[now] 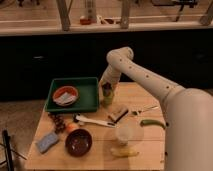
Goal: Stack cups on top of each other
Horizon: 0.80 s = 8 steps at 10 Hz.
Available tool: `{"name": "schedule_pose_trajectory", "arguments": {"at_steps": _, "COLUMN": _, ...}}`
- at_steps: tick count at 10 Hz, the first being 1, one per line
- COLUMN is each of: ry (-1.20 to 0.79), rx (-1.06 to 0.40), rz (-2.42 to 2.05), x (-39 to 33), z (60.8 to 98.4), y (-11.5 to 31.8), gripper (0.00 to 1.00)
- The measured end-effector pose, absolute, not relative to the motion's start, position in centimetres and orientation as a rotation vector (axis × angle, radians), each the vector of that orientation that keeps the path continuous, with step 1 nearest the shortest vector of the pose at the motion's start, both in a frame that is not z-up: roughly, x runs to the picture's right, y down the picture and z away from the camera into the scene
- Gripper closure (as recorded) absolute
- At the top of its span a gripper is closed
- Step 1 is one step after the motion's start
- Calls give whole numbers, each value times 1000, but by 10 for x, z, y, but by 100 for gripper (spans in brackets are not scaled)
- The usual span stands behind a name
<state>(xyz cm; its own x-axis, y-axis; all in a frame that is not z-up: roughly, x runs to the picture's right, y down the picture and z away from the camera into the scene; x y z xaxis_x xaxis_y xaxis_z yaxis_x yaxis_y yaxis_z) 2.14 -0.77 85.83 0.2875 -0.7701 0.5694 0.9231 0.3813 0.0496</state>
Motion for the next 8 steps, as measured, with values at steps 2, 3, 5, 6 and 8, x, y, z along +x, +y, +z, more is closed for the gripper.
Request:
{"name": "schedule_pose_trajectory", "arguments": {"at_steps": 2, "ry": -563, "rx": -317, "rz": -1153, "x": 22, "z": 859, "y": -8, "gripper": 20}}
{"name": "schedule_pose_trajectory", "arguments": {"at_steps": 3, "ry": -564, "rx": -318, "rz": -1152, "x": 22, "z": 860, "y": -8, "gripper": 20}}
{"name": "schedule_pose_trajectory", "arguments": {"at_steps": 5, "ry": -566, "rx": -318, "rz": -1152, "x": 22, "z": 860, "y": -9, "gripper": 20}}
{"name": "schedule_pose_trajectory", "arguments": {"at_steps": 6, "ry": -566, "rx": -320, "rz": -1152, "x": 22, "z": 860, "y": -9, "gripper": 20}}
{"name": "schedule_pose_trajectory", "arguments": {"at_steps": 8, "ry": -567, "rx": -320, "rz": -1152, "x": 23, "z": 860, "y": -10, "gripper": 20}}
